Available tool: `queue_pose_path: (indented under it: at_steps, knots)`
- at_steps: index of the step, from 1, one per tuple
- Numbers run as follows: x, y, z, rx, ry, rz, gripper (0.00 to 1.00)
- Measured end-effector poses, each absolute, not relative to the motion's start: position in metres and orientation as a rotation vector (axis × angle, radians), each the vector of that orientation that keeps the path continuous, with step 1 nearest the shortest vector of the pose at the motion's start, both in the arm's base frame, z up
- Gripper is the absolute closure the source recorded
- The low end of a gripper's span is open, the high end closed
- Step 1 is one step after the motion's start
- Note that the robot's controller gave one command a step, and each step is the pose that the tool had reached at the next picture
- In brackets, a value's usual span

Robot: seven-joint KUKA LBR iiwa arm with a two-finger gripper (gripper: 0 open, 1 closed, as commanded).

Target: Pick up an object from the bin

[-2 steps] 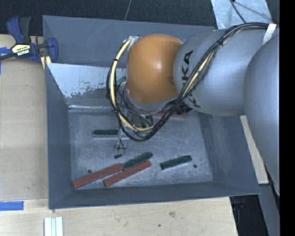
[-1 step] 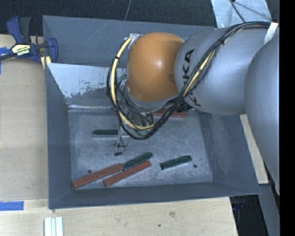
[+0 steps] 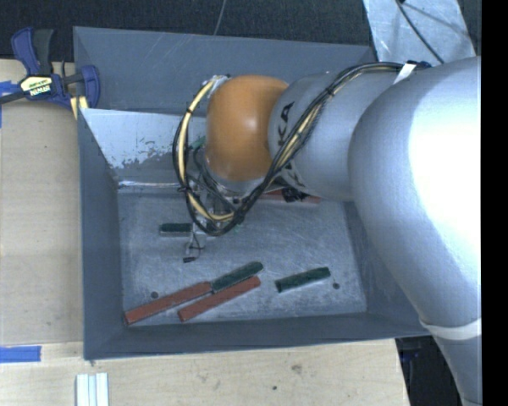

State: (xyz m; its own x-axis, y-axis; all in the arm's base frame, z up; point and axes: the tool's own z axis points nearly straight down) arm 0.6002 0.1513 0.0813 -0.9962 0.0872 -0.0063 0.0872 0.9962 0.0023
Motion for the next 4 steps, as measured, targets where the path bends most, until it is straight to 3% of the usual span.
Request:
queue_pose_path:
  at_steps: [1,2,3,4]
  knots:
    - [0.607,0.155,0.097,0.025,3.142,-0.001,0.00]
    - [0.609,0.156,0.140,0.023,3.135,0.003,0.00]
    - [0.603,0.154,0.066,0.142,3.142,-0.001,0.00]
    - [0.608,0.152,0.072,0.057,3.132,0.006,1.00]
